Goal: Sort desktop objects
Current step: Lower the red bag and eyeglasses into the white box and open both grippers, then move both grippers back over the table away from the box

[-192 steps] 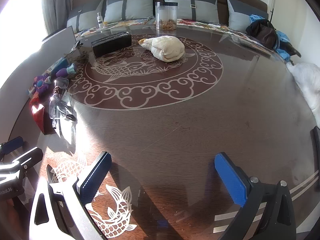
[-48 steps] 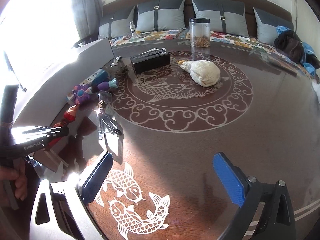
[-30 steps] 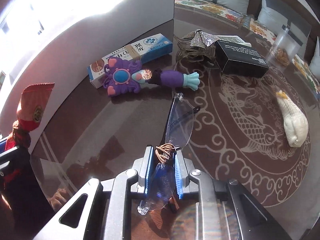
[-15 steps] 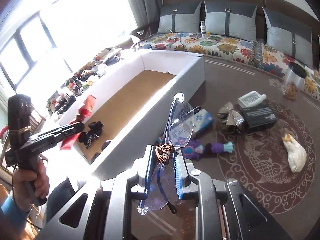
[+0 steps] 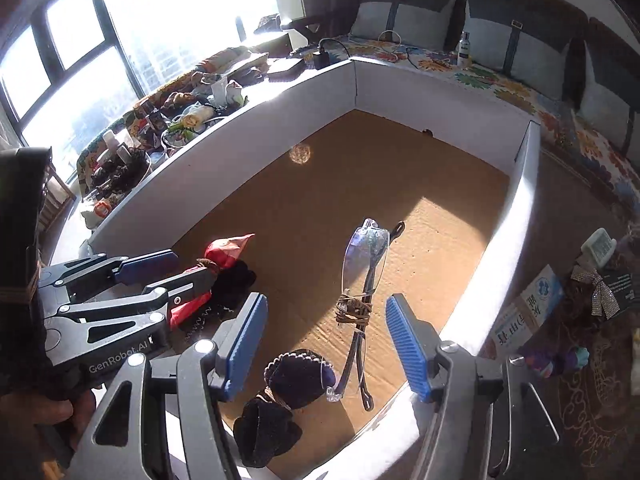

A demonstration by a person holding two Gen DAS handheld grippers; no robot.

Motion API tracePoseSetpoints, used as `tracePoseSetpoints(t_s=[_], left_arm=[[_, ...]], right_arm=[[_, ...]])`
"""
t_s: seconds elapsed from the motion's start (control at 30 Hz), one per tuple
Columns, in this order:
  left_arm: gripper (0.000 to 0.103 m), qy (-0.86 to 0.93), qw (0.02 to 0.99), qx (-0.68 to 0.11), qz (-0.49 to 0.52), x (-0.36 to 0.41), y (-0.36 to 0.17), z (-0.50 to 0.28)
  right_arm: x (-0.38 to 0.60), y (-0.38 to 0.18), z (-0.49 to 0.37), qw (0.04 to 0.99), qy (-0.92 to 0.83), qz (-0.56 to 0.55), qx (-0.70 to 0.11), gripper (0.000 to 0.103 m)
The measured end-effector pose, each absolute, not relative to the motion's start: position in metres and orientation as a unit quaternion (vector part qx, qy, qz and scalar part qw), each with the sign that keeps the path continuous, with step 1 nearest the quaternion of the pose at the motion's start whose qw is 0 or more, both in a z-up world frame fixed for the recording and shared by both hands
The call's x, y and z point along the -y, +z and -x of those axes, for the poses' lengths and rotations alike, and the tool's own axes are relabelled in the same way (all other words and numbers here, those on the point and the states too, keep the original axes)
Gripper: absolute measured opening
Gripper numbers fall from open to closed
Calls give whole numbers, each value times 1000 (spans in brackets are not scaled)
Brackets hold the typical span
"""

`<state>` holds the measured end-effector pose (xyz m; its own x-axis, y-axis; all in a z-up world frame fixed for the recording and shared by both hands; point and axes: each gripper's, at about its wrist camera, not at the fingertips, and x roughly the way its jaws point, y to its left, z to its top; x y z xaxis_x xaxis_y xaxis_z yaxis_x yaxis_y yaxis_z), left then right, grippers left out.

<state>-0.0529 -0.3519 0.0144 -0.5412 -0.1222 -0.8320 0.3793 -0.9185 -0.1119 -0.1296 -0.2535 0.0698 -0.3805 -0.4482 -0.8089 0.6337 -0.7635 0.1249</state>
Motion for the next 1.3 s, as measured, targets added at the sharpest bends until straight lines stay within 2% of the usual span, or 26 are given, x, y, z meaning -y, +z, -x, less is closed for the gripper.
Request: tracePoseSetpoints(t_s=[0.07, 0.17, 0.27, 0.33, 0.57, 0.73, 0.9, 1.1, 1.3], left_arm=[[90, -872, 150, -147, -441, 352, 20, 46], [90, -880, 152, -159, -421, 345, 31, 35], [90, -894, 143, -157, -395, 321, 50, 25], [90, -904, 125, -153, -379, 298, 64, 20], [90, -923, 5, -138, -358, 173, 91, 23], [92, -904, -61, -120, -406, 75, 55, 41], [92, -884, -65, -78, -456, 6, -5, 69], [92, -881, -41, -34, -470, -27, -44, 101], [92, -882, -30, -12, -470, -37, -57, 116]], right_arm=[[240, 79, 125, 326, -838, -427, -94, 90], [212, 96, 115, 325, -855, -393, -98, 92], [164, 109, 102, 303, -880, -353, -95, 101], [118, 109, 95, 276, -897, -332, -90, 103], [-58, 36, 88, 146, -910, -377, -86, 103], [-148, -1, 94, 71, -912, -399, -69, 103], [-171, -9, 113, 50, -907, -415, -42, 103], [-174, -21, 117, 43, -898, -436, -34, 103], [-172, -26, 121, 43, -893, -447, -32, 103]])
